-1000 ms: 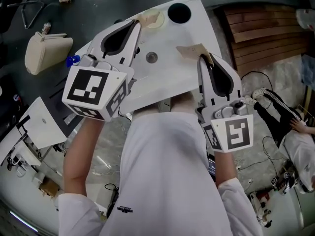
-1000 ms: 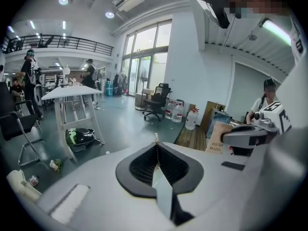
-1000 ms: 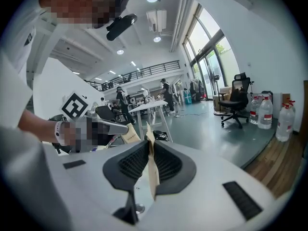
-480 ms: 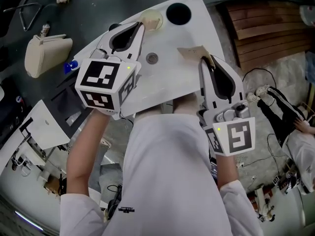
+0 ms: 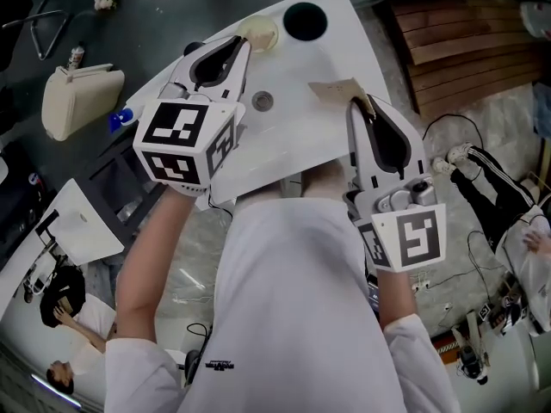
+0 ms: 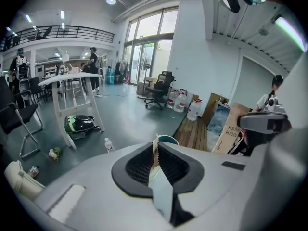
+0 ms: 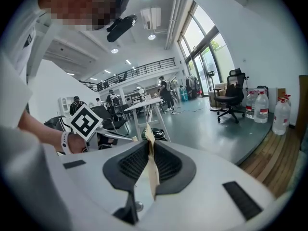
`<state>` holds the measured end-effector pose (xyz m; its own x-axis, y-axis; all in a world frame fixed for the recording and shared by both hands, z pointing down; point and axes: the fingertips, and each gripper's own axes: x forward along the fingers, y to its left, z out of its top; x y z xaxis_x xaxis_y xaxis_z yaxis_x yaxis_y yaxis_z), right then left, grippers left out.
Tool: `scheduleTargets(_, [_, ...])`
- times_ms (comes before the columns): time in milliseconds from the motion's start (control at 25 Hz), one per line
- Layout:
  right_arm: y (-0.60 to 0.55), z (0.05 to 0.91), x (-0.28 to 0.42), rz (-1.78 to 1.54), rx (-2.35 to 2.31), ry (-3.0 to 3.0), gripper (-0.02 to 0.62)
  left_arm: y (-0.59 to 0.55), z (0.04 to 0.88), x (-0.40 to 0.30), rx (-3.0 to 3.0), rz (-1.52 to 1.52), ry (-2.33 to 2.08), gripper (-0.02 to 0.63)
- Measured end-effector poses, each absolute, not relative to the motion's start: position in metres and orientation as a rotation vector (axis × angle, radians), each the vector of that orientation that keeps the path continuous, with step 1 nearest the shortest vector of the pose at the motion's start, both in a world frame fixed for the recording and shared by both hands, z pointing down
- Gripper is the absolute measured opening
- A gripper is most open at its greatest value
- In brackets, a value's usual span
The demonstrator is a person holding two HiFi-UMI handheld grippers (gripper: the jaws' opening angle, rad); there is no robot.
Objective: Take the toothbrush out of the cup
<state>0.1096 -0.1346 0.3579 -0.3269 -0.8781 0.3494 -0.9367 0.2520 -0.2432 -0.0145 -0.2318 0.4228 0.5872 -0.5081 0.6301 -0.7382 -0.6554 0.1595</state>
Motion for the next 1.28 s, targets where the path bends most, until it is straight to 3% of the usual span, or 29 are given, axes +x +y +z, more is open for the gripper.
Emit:
scheduleTargets(120, [-0.132, 0.358, 0.110, 0.619, 1.742, -2.366, 0.032, -0.228, 0.420, -0.014, 2.424, 0.749, -0.988, 0.012])
scheduleTargets(280, [-0.126, 0.357, 0.111, 0.614, 1.760, -2.358, 0.032, -0.221, 0.413, -0.015, 2.441, 0.712, -0.971, 0.094])
scheduleTargets(480, [-0.120, 0.351, 0.112, 0.598, 1.782, -2.353, 0.032, -0.212, 0.397, -0.021, 2.459, 0.669, -0.994, 0.095])
scheduleTargets(920, [-0.102, 0.318, 0.107, 0.481, 1.806, -2.374, 0.032, -0.169, 0.343, -0.057, 2.490, 0.505, -1.129, 0.012])
scheduleTargets(1280, [-0.085, 0.283, 0.097, 0.387, 1.787, -2.409, 0.032, -0.117, 0.293, -0.094, 2.467, 0.390, -1.258, 0.005])
